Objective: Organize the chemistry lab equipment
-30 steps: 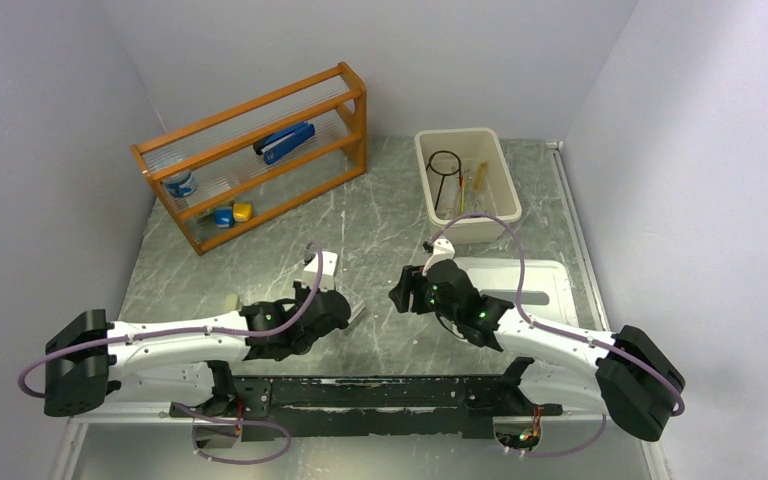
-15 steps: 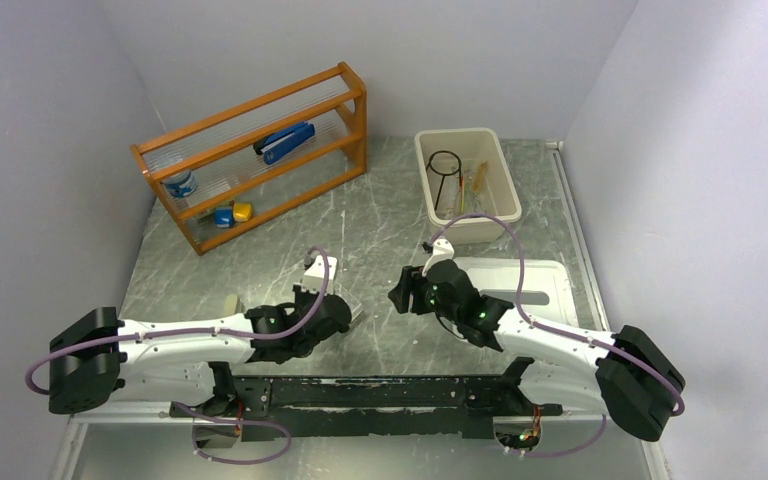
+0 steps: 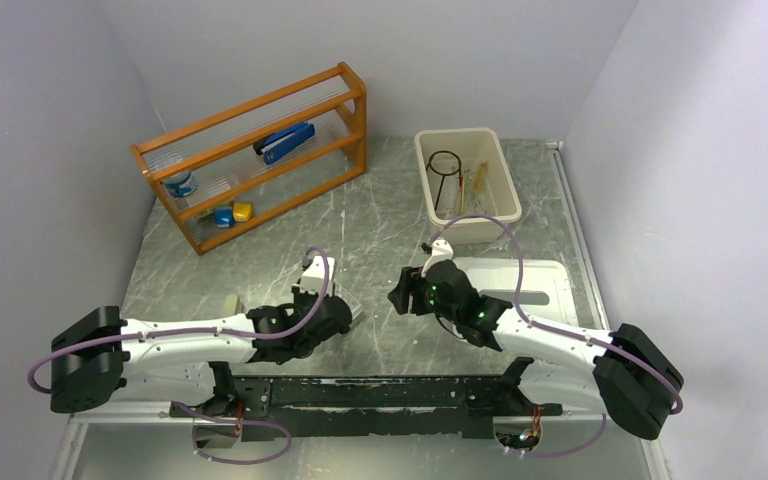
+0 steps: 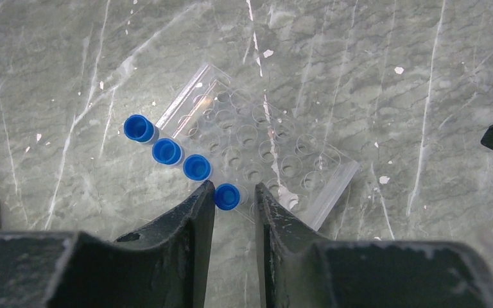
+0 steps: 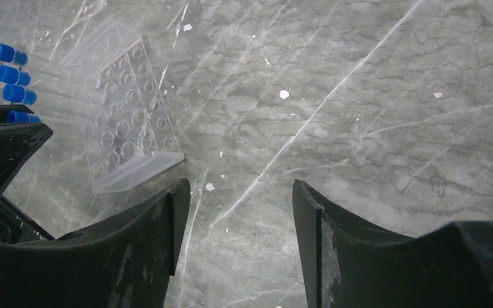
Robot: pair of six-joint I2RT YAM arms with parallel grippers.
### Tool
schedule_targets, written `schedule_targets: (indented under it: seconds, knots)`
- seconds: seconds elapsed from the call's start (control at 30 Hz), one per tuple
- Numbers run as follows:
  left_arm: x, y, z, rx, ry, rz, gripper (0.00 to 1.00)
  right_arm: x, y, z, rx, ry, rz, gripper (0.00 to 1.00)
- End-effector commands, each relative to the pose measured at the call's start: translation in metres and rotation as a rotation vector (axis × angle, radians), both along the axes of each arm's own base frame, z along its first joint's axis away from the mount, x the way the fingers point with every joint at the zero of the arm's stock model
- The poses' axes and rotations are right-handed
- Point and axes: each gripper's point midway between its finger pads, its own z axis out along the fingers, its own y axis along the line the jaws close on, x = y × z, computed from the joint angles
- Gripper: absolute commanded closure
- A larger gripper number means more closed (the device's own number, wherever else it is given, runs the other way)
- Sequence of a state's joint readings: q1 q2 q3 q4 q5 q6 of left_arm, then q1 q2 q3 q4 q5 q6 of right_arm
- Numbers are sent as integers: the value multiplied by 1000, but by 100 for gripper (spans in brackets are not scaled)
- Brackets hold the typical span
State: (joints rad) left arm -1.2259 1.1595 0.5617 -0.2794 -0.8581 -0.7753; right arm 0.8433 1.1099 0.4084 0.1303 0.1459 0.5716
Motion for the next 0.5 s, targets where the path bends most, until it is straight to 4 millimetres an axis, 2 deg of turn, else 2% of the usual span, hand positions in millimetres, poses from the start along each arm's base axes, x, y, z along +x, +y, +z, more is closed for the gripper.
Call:
schedule_targets:
  seconds: [0.0,0.2,0.37,0.47]
  knots:
    - [4,-2,12,-29,-30,27,66,3,0,2,10,-16,-3,37]
    - [4,-4,32,-65,-41,20,64,4,1,4,11,-21,-2,37]
    - [5,-5,61,-111,-67,10,63,6,0,9,10,-28,-9,37]
    - [6,-4,76,-115,-83,12,60,9,-2,12,-3,-27,-33,37]
